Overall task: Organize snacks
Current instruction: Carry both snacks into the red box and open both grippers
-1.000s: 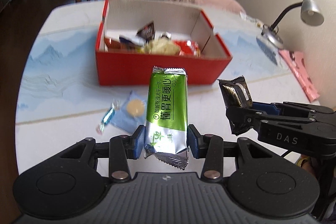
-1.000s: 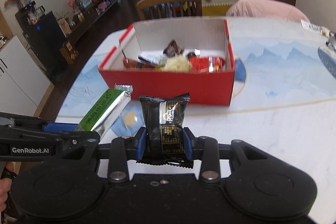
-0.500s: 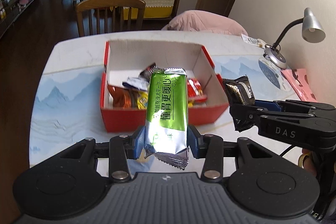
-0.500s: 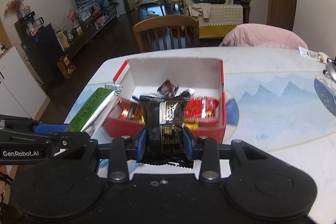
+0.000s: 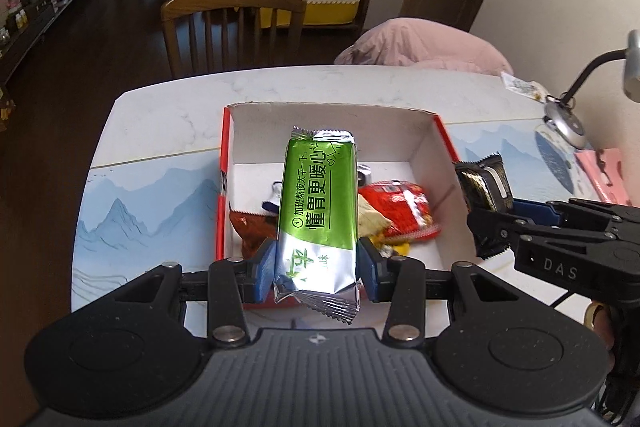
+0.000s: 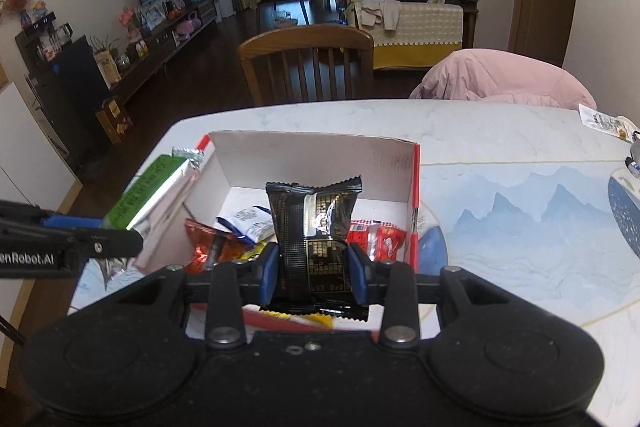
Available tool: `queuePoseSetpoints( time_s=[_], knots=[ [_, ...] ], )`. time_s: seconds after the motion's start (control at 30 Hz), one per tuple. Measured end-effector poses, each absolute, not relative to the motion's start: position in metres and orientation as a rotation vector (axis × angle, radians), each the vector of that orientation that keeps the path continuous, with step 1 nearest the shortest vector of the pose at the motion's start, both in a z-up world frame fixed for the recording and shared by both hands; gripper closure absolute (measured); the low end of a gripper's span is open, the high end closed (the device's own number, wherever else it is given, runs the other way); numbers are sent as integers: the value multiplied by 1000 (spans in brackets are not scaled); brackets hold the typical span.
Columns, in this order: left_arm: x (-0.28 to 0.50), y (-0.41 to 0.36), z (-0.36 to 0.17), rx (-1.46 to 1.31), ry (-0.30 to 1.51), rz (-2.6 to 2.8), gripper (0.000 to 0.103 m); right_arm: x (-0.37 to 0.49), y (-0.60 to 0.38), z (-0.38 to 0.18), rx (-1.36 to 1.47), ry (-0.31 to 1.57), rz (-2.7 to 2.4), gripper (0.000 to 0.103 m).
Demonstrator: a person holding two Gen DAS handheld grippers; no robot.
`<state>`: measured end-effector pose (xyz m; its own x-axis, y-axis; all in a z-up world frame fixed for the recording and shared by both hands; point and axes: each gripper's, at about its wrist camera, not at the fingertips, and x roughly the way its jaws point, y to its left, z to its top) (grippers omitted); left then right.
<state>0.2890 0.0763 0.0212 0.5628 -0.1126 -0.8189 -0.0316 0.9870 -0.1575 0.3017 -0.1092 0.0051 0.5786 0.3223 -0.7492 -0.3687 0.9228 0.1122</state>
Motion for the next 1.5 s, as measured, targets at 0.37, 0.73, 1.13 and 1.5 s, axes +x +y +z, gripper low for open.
queuePoseSetpoints(
  time_s=[0.37, 0.73, 1.13, 1.5],
  knots=[
    [343, 67, -19, -110, 1078, -19, 61, 351, -91, -38, -137, 955, 393, 67],
    [373, 46, -58, -41, 1179, -52, 61, 375, -76, -70, -229, 1022, 407, 67],
    [383, 40, -86, -6, 1249, -63, 61, 381, -70, -86, -282, 1049, 419, 67],
    [381, 38, -89, -4, 1249, -62, 60, 379, -73, -89, -251, 1072, 421, 66]
  ],
)
